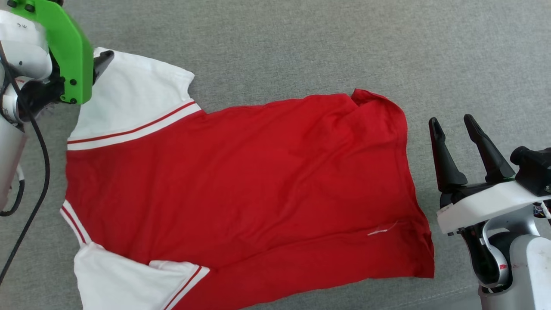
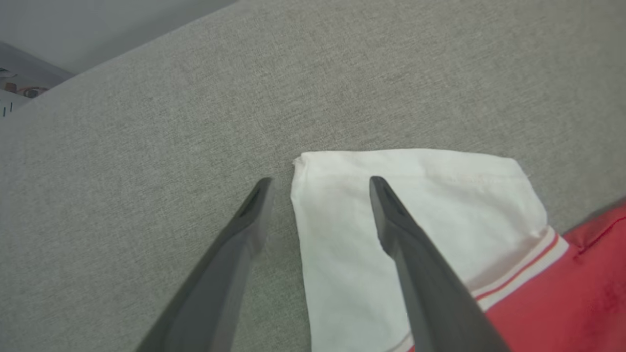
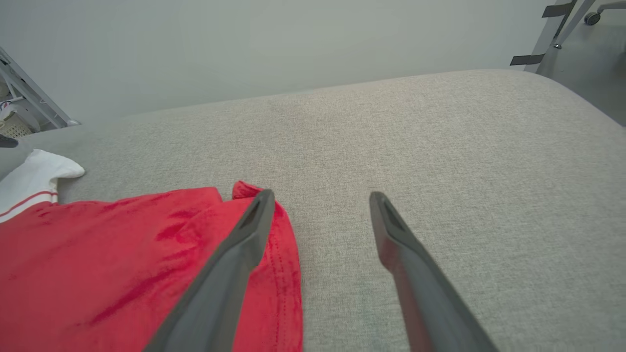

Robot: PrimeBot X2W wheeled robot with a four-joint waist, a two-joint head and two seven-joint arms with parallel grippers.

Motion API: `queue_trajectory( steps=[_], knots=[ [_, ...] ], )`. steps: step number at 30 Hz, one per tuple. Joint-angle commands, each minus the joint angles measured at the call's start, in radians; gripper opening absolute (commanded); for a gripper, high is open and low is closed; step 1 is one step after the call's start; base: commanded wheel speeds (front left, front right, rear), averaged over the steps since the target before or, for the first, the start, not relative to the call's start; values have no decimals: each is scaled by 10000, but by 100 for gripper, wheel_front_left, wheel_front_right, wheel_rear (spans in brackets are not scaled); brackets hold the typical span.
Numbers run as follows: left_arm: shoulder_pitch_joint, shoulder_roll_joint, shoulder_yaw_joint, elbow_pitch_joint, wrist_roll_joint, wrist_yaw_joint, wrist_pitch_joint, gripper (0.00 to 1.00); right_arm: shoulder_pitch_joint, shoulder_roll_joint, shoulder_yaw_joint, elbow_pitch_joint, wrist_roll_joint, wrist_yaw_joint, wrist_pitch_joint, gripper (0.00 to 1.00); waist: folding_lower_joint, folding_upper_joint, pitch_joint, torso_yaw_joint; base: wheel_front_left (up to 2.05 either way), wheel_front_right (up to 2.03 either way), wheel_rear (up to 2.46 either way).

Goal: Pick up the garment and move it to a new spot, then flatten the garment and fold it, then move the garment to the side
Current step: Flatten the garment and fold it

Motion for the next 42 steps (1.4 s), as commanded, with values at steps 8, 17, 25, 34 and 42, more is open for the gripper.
queue_trajectory(
  steps=[8,17,25,34,42],
  knots=[
    [-510,263,-409,1574,691,-39,-190,100,-258,96,208,459,146,-80,-255,100,-1,105,638,-579,0,0,0],
    [-21,-257,-691,2026,73,-153,-349,0,-331,65,272,764,206,-80,-355,100,-1,105,532,-458,0,0,0],
    [260,-449,-474,1785,-344,-178,-1744,0,-362,-443,16,624,89,-80,182,100,-1,105,-144,-11,0,0,0],
    [1125,-262,-271,-12,-462,-55,-3022,0,-790,-1784,193,11,401,-80,2769,100,-1,105,-942,1015,0,0,0],
    [2527,223,-78,-2682,-567,675,-3463,0,-1915,-2906,868,110,788,-80,6011,100,-1,105,-1159,1907,0,0,0]
  ],
)
